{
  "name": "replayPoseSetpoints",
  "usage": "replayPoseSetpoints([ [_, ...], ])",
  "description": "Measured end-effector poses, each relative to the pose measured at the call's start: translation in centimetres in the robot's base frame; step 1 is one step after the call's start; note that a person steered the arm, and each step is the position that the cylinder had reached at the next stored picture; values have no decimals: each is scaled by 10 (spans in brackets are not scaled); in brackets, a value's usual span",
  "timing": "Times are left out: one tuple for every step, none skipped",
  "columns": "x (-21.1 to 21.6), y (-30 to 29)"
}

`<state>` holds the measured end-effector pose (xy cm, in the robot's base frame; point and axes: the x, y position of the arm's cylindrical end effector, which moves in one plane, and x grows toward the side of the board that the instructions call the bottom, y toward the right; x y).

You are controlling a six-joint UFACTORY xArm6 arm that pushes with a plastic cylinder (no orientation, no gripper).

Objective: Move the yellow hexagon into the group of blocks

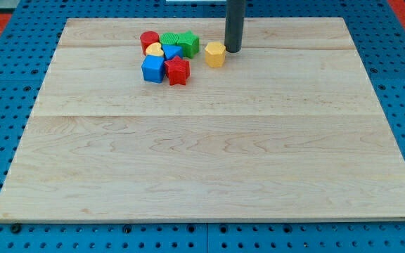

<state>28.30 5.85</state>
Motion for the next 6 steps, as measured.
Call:
replayPoseSetpoints([
  [6, 0],
  [7, -11],
  [7, -26],
  [7, -38],
  [7, -45],
  [7, -49],
])
